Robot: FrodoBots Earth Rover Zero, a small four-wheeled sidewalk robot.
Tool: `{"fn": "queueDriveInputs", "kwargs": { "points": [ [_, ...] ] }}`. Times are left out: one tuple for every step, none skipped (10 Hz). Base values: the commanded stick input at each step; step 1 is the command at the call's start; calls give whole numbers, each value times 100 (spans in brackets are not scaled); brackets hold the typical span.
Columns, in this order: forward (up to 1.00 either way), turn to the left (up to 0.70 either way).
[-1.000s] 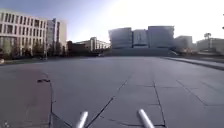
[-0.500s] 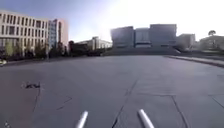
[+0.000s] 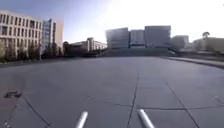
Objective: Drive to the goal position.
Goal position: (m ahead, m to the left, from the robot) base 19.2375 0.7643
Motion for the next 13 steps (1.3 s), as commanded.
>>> {"fn": "queueDriveInputs", "kwargs": {
  "points": [
    [100, 0],
    [100, 0],
    [100, 0],
    [100, 0],
    [100, 0],
    [100, 0],
    [100, 0],
    [100, 0],
    [100, 0],
    [100, 0],
    [100, 0],
    [100, 0],
    [100, 0]
  ]
}}
